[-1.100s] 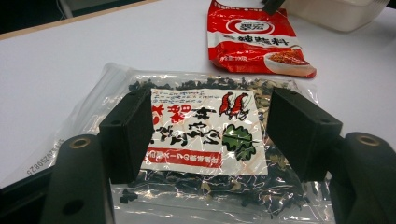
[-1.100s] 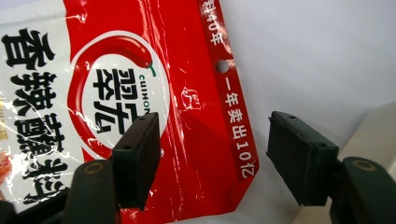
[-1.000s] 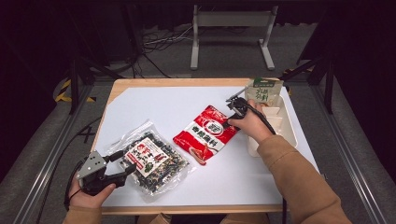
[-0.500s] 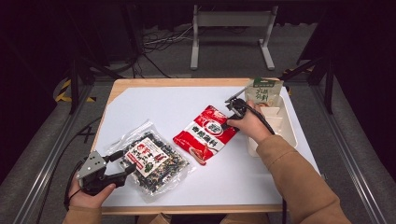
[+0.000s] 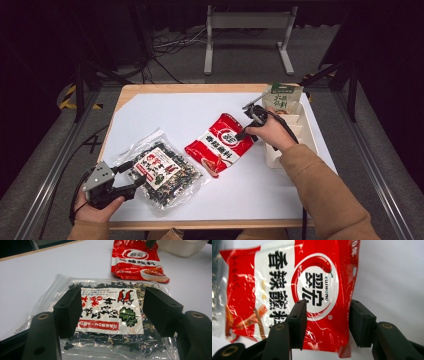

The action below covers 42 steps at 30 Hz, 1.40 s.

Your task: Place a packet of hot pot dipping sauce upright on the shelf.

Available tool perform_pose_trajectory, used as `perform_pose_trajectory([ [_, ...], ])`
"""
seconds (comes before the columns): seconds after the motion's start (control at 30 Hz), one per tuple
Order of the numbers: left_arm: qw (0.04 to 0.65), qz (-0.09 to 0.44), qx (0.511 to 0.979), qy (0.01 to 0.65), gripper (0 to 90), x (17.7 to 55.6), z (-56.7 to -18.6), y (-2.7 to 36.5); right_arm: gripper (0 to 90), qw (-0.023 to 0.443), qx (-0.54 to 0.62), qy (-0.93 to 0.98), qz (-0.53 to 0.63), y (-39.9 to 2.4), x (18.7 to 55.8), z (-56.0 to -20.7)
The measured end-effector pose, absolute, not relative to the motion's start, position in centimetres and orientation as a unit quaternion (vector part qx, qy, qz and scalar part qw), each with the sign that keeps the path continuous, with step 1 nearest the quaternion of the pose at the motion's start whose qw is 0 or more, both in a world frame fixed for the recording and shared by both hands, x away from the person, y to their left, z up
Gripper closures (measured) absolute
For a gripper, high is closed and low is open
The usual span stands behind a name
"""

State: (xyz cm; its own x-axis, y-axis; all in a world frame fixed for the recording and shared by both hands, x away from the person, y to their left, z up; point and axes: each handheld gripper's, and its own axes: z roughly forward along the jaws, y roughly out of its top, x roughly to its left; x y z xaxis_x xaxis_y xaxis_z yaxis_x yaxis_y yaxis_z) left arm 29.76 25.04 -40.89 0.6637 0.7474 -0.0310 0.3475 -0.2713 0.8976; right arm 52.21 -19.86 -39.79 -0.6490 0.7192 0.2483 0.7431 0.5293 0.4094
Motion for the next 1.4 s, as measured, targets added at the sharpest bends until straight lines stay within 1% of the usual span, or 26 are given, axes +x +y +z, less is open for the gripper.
perform_pose_trajectory([
  [0.17, 0.489, 0.204, 0.769, 0.358, 32.7, 29.7, -40.9, 25.0, 52.7, 0.029, -0.405, -0.882, -0.237, -19.5, 52.2, -40.1],
  [0.2, 0.49, 0.203, 0.768, 0.358, 32.7, 29.7, -40.9, 25.0, 58.4, 0.031, -0.399, -0.885, -0.238, -19.5, 52.2, -40.1],
  [0.23, 0.49, 0.203, 0.768, 0.358, 32.7, 29.7, -40.9, 25.0, 58.4, 0.031, -0.399, -0.885, -0.238, -19.5, 52.2, -40.1],
  [0.3, 0.49, 0.203, 0.768, 0.359, 32.7, 29.7, -40.9, 25.0, 64.1, 0.04, -0.394, -0.886, -0.241, -19.4, 52.2, -39.9],
  [0.33, 0.49, 0.203, 0.769, 0.358, 32.7, 29.7, -40.9, 25.0, 64.3, 0.045, -0.396, -0.883, -0.247, -19.3, 52.1, -39.8],
  [0.37, 0.489, 0.205, 0.77, 0.355, 32.7, 29.8, -40.9, 25.0, 67.8, 0.046, -0.393, -0.884, -0.25, -19.3, 52.1, -39.7],
  [0.4, 0.489, 0.205, 0.77, 0.355, 32.8, 29.8, -40.9, 25.0, 71.9, 0.065, -0.391, -0.88, -0.26, -19.3, 52.1, -39.7],
  [0.43, 0.488, 0.206, 0.771, 0.354, 32.7, 29.8, -40.9, 25.0, 74.0, 0.089, -0.395, -0.873, -0.274, -19.2, 52.1, -39.6],
  [0.47, 0.488, 0.207, 0.771, 0.354, 32.7, 29.8, -40.9, 25.0, 73.3, 0.107, -0.394, -0.867, -0.285, -19.0, 52.1, -39.6],
  [0.5, 0.49, 0.205, 0.77, 0.355, 32.8, 29.8, -40.9, 25.0, 72.2, 0.109, -0.389, -0.869, -0.287, -18.8, 52.0, -39.6],
  [0.57, 0.489, 0.205, 0.77, 0.355, 32.7, 29.8, -40.9, 25.0, 71.4, 0.102, -0.378, -0.878, -0.277, -18.1, 51.8, -39.7],
  [0.73, 0.489, 0.204, 0.77, 0.356, 32.7, 29.7, -40.9, 25.1, 68.4, 0.104, -0.373, -0.885, -0.26, -17.2, 51.5, -40.3],
  [0.97, 0.491, 0.204, 0.768, 0.357, 32.8, 29.7, -40.9, 25.0, 70.9, 0.105, -0.377, -0.886, -0.25, -16.8, 51.6, -41.1],
  [1.03, 0.49, 0.204, 0.769, 0.355, 32.8, 29.8, -40.9, 25.0, 74.2, 0.105, -0.387, -0.882, -0.247, -16.8, 51.6, -41.1],
  [1.1, 0.49, 0.204, 0.769, 0.355, 32.8, 29.8, -40.9, 25.0, 82.3, 0.095, -0.387, -0.884, -0.243, -16.8, 51.6, -41.0],
  [1.13, 0.49, 0.204, 0.769, 0.355, 32.8, 29.8, -40.9, 25.0, 82.3, 0.095, -0.387, -0.884, -0.243, -16.8, 51.6, -41.0],
  [1.17, 0.49, 0.204, 0.769, 0.356, 32.8, 29.8, -40.9, 25.0, 87.7, 0.095, -0.392, -0.882, -0.243, -16.8, 51.6, -40.9],
  [1.4, 0.489, 0.207, 0.77, 0.354, 32.9, 29.8, -40.9, 25.1, 88.3, 0.076, -0.385, -0.886, -0.248, -16.8, 51.4, -39.9],
])
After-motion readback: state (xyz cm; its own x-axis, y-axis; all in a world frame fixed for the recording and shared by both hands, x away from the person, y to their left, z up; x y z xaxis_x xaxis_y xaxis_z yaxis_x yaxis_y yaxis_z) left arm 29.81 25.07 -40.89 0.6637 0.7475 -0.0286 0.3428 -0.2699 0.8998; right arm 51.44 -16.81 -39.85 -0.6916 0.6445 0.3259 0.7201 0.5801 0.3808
